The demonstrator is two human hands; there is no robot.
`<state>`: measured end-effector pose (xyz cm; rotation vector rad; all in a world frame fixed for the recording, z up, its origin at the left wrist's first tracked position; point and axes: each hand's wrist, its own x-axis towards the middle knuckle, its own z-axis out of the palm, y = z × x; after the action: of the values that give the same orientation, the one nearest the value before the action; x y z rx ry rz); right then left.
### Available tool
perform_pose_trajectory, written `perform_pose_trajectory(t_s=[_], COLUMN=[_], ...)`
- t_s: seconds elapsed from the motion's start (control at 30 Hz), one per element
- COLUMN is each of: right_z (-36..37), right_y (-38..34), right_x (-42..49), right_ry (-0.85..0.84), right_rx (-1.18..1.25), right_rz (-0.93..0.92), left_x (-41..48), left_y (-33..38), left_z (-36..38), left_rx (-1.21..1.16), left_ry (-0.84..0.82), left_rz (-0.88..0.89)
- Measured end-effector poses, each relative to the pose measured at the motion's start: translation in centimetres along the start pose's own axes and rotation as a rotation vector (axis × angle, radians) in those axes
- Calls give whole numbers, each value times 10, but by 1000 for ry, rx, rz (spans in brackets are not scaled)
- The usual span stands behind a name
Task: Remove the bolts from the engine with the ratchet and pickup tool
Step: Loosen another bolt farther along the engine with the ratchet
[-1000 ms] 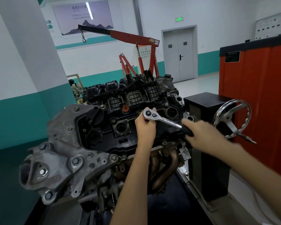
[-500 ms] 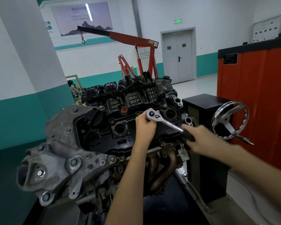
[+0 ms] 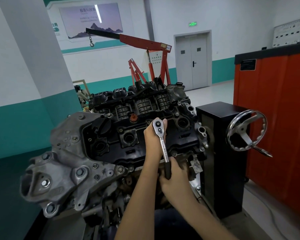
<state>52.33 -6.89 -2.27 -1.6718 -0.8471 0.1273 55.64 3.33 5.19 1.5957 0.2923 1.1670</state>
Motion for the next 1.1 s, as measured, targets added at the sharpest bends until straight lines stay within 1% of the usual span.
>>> perform_pose_trajectory(t_s=[0.1, 0.17, 0.23, 0.27, 0.3, 0.33, 0.37, 0.4, 0.43, 0.47, 0.53, 0.6, 0.67, 0.73, 0.8, 0.9, 0.97, 1.03, 1.07, 1.1], right_z=[-47, -93, -129, -140, -146, -147, -145, -140, -132, -119, -84, -42, -7, 2, -20, -89, -131, -149, -149, -146], right_y=[4, 1, -9, -17, -24, -27, -27, -22, -14, -5, 8, 10, 4, 0, 3, 4, -7, -24, -28, -28], right_x=[14, 33, 61, 74, 84, 89, 89, 83, 73, 57, 24, 7, -1, -2, 4, 30, 60, 84, 90, 89], right_ry=[-121, -216, -289, -294, -263, -213, -160, -121, -101, -92, -66, 9, 45, 31, -44, -202, -268, -246, -205, -156], right_rx=[-197, -393, -656, -816, -954, -1044, -1075, -1055, -979, -843, -483, -197, -19, 53, -55, -362, -633, -929, -1011, -1038], right_rz=[-58, -146, -224, -262, -307, -343, -357, -340, -297, -232, -104, -38, 9, 22, -11, -144, -222, -343, -404, -430], left_x=[0, 0, 1, 2, 2, 2, 0, -2, -4, -7, -9, -6, -4, -2, 0, 2, 3, 3, 2, 1], left_y=[1, 2, 3, 4, 5, 4, 3, 3, 4, 3, 2, 1, 0, 1, 0, 2, 5, 6, 5, 3], left_z=[-7, -9, -9, -9, -10, -10, -10, -9, -7, -5, 0, 3, 4, 1, -5, -8, -7, -8, -9, -10], left_rx=[57, 106, 129, 132, 128, 111, 93, 75, 63, 56, 47, 40, 7, -12, 46, 143, 173, 155, 123, 92], left_ry=[-98, -151, -166, -163, -153, -135, -114, -95, -82, -72, -36, -5, 14, 11, -58, -157, -166, -128, -103, -83], left_rz=[19, 34, 44, 43, 40, 33, 32, 40, 55, 69, 79, 73, 30, -18, -7, 50, 70, 63, 49, 37])
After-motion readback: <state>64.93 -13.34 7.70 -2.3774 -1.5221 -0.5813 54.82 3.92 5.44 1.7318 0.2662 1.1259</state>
